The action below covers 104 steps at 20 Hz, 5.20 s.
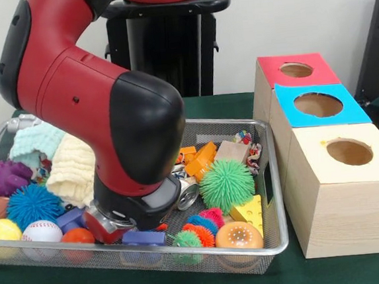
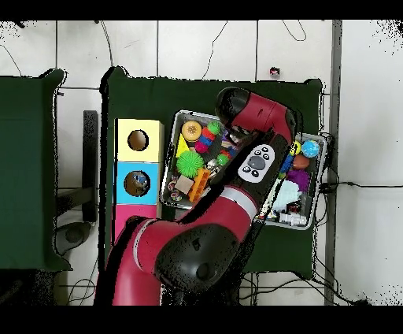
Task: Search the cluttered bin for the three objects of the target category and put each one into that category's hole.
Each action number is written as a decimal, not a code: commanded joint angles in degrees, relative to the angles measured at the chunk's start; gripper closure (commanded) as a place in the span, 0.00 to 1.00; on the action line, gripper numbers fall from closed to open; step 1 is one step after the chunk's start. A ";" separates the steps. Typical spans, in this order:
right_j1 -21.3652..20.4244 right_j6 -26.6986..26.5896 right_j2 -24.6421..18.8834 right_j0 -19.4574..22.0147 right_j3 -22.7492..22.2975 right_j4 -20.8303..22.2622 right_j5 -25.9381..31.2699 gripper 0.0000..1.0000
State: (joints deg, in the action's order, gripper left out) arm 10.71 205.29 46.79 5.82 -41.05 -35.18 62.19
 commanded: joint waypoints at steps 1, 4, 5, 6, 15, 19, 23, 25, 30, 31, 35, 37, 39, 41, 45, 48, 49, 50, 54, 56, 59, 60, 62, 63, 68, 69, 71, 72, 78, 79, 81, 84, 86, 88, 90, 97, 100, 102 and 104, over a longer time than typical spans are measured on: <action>0.28 1.69 -7.13 0.72 -0.17 0.06 7.14 0.00; 0.64 1.10 -7.63 0.69 -0.61 0.29 7.75 0.00; 0.76 0.95 -7.80 0.55 -0.86 0.40 8.24 0.00; 0.96 1.10 -7.72 0.49 -0.81 0.51 8.54 0.00; 1.23 2.01 -7.89 0.73 0.48 0.40 16.04 0.00; 0.95 2.34 -8.37 0.37 -0.62 0.51 16.09 0.00; 0.59 2.12 -9.32 0.11 -2.24 0.79 13.60 0.00; 0.05 1.34 -9.86 -0.08 -4.06 1.31 11.86 0.00; 0.83 0.25 -11.08 -0.35 -5.16 1.77 8.23 0.00; 1.06 0.17 -11.09 -0.46 -5.13 1.93 7.65 0.00; 1.83 -1.19 -10.60 -0.31 -3.72 3.09 10.33 0.00; 2.47 -1.78 -10.02 -0.08 -2.41 3.79 12.59 0.00; 2.88 -2.32 -9.82 0.24 -1.41 4.09 14.41 0.00; 2.72 -2.68 -9.96 0.47 -1.35 4.66 14.99 1.00; 2.54 -3.74 -9.70 0.79 -1.30 5.88 15.82 1.00; 2.55 -4.48 -9.33 1.38 -0.57 6.84 17.66 1.00; 2.70 -4.66 -9.04 1.50 -0.12 7.19 18.39 1.00; 2.73 -4.77 -8.86 1.57 0.12 7.47 18.71 1.00; 1.93 -4.57 -9.15 1.97 -0.19 7.75 18.69 1.00; 1.60 -4.78 -8.67 2.48 1.52 8.01 20.82 1.00; 1.72 -4.18 -8.30 3.13 3.94 7.92 21.97 1.00; 1.64 -4.09 -7.96 3.32 4.66 8.06 22.30 1.00; 1.61 -5.02 -7.24 4.52 7.90 8.15 25.70 1.00; 1.72 -5.51 -6.61 5.35 10.31 8.13 27.94 1.00; 2.55 -5.67 -4.30 7.72 17.97 7.85 33.75 1.00; 2.82 -5.40 -3.77 8.30 19.76 7.47 34.80 1.00; 3.43 -4.64 -2.92 9.11 22.36 6.62 36.06 1.00; 3.68 -4.26 -2.70 9.34 23.11 6.29 36.41 1.00; 4.77 -2.10 -0.89 11.10 27.82 3.48 40.38 1.00; 4.87 -1.60 -0.54 11.28 28.34 2.95 41.01 1.00; 5.22 -0.45 0.35 11.69 29.52 1.74 41.89 1.00; 5.78 1.05 2.36 12.33 31.47 -0.68 43.51 1.00; 6.03 1.76 3.74 12.64 32.39 -2.15 44.24 1.00; 6.25 2.43 4.88 12.76 32.88 -3.35 44.46 1.00; 6.47 3.47 6.60 12.88 33.62 -5.00 44.46 1.00; 6.90 4.61 6.04 10.43 30.04 -5.12 38.03 1.00; 5.96 -0.31 5.25 9.10 26.89 -1.61 41.32 1.00; 5.04 -4.76 3.55 8.10 23.69 0.81 43.74 1.00; 4.39 -7.45 1.82 7.03 20.30 3.16 43.08 1.00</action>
State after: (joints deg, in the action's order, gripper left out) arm 15.39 205.29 52.35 14.79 -9.85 -36.90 102.14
